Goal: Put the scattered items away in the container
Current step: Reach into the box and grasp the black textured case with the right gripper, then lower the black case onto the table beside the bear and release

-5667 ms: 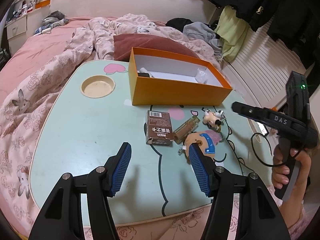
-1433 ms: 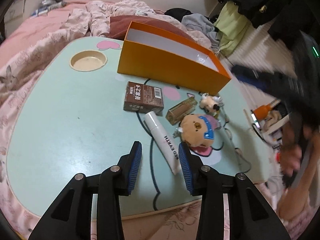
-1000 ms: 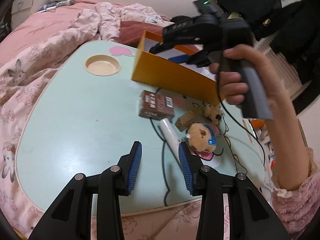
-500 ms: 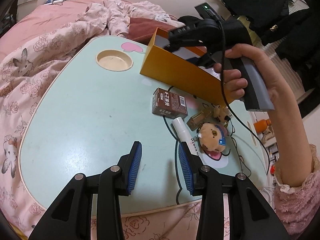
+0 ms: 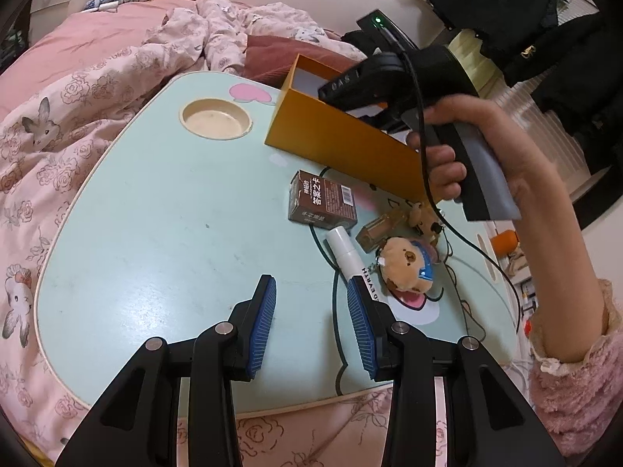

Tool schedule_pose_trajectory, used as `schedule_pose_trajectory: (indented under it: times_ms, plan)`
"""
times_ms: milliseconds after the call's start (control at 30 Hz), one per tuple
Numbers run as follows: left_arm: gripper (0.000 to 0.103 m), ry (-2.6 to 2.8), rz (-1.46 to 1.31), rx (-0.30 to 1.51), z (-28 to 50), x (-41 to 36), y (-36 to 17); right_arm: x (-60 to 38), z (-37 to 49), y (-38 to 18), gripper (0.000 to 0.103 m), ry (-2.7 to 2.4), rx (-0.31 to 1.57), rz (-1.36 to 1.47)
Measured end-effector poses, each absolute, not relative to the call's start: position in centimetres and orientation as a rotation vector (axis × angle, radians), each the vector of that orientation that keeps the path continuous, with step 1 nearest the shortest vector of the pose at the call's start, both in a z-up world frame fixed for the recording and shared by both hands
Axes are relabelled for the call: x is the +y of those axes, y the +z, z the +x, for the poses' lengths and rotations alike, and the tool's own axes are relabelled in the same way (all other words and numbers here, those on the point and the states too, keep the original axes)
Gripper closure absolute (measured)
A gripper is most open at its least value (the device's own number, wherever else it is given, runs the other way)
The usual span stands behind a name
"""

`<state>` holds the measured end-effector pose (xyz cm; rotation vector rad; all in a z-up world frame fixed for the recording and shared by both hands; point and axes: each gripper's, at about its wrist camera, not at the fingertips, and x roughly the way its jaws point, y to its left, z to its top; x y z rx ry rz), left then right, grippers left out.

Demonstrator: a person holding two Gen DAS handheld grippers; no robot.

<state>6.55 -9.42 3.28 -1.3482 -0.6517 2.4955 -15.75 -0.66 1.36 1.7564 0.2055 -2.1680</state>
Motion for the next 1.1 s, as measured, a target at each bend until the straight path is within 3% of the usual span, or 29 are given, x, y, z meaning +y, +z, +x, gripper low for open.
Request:
schedule_pose_trajectory:
  times_ms: [400,533,733,1100]
  plan:
    - [0.063,2.494,-1.360,-0.634,6.6,-8.9,3.2,7.3,-8.0,9.5,0.065,-2.287,0.115,1.403]
    - [0.063,2.486,-1.360,-0.621,6.7,-8.2,3.4,11.0,-4.4,8.3,0.064,-2.196,-0.023,1.452]
    - [0.063,2.482,-1.373,-0.572,6.9,-6.9,3.6,13.5,-1.8,5.7,0.064,-2.168,-0.088,1.499]
    - [0.063,2.488,-1.372,-0.527,7.0,-5.8,4.0,14.9,-0.5,4.1,0.064,-2.165,-0.085,1.536]
